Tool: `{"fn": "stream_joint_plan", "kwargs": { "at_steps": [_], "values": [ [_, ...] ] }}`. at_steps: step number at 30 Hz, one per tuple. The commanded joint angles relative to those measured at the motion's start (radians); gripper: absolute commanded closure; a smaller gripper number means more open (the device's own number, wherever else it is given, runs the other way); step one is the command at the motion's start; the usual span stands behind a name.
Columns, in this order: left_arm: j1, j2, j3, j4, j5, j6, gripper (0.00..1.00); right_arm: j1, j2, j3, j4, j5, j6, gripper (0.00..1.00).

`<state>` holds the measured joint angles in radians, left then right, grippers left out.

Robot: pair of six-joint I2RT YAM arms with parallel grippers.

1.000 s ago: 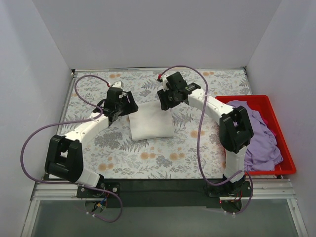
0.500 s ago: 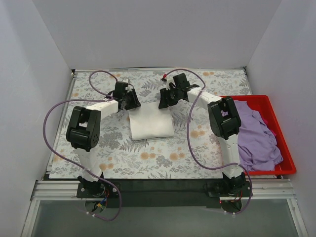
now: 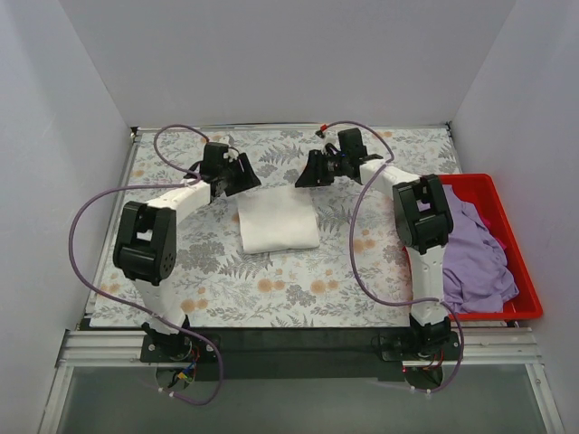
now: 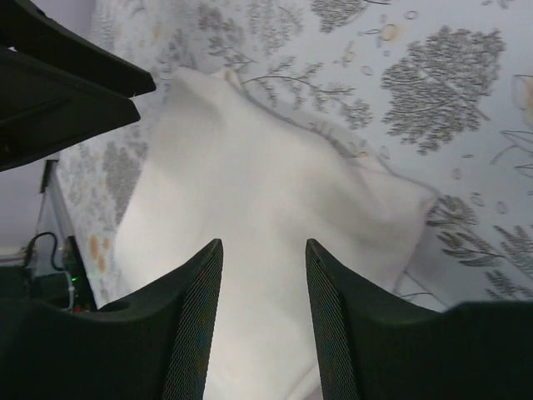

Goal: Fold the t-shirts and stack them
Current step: Fold the tshirt

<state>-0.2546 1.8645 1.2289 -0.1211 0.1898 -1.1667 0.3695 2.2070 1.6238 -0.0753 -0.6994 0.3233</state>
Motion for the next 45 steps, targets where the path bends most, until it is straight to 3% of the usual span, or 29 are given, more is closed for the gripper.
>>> {"fn": "stream_joint_plan", "kwargs": {
  "at_steps": [1, 6, 11, 14, 16, 22, 26, 29, 33, 40, 45],
  "values": [
    [0.002, -0.174, -0.055, 0.001, -0.006, -0.043, 0.48, 0.014, -0.11, -0.072, 0.17, -0.147, 0.138, 0.56],
    [-0.003, -0.332, -0.233, -0.034, 0.115, -0.195, 0.49, 0.046, -0.23, -0.232, 0.218, -0.16, 0.161, 0.57],
    [-0.043, -0.444, -0.397, -0.031, 0.184, -0.254, 0.55, 0.101, -0.289, -0.414, 0.285, -0.228, 0.186, 0.58],
    [-0.058, -0.432, -0.479, -0.026, 0.185, -0.249, 0.57, 0.114, -0.279, -0.493, 0.313, -0.259, 0.168, 0.58],
    [-0.058, -0.406, -0.538, -0.023, 0.156, -0.258, 0.64, 0.109, -0.257, -0.525, 0.336, -0.264, 0.154, 0.58],
    [-0.055, -0.37, -0.661, -0.022, 0.059, -0.284, 0.76, 0.014, -0.147, -0.587, 0.342, -0.25, 0.114, 0.65],
    [-0.054, -0.445, -0.68, -0.063, 0.054, -0.284, 0.75, -0.001, -0.174, -0.602, 0.339, -0.281, 0.114, 0.65],
    [-0.054, -0.534, -0.646, -0.109, 0.033, -0.262, 0.63, -0.001, -0.249, -0.617, 0.339, -0.275, 0.131, 0.65],
    [-0.058, -0.605, -0.599, -0.132, 0.046, -0.246, 0.56, 0.0, -0.323, -0.604, 0.341, -0.238, 0.169, 0.65],
    [-0.074, -0.541, -0.589, -0.109, 0.103, -0.272, 0.58, 0.002, -0.252, -0.495, 0.342, -0.187, 0.207, 0.66],
    [-0.08, -0.479, -0.631, -0.101, 0.051, -0.278, 0.62, -0.001, -0.152, -0.438, 0.339, -0.149, 0.217, 0.69]
  ]
}}
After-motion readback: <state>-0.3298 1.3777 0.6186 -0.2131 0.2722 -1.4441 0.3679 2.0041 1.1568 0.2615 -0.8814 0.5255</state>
